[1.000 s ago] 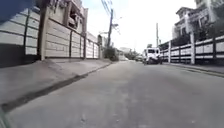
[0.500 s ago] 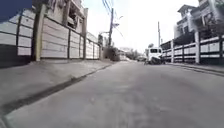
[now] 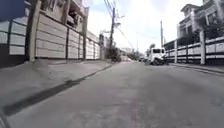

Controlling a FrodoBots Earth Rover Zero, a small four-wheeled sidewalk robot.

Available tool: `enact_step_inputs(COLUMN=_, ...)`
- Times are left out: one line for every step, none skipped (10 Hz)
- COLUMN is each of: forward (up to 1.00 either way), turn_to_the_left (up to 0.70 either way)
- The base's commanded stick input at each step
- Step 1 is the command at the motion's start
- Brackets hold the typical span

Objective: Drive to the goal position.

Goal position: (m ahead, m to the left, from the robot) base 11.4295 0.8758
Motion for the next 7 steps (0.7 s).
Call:
enact_step_inputs(forward=0.85, turn_to_the_left=-0.34)
enact_step_inputs(forward=0.85, turn_to_the_left=-0.34)
enact_step_inputs(forward=0.85, turn_to_the_left=0.0)
enact_step_inputs(forward=0.85, turn_to_the_left=0.0)
enact_step_inputs(forward=0.85, turn_to_the_left=0.0)
enact_step_inputs(forward=0.85, turn_to_the_left=0.0)
enact_step_inputs(forward=0.85, turn_to_the_left=0.0)
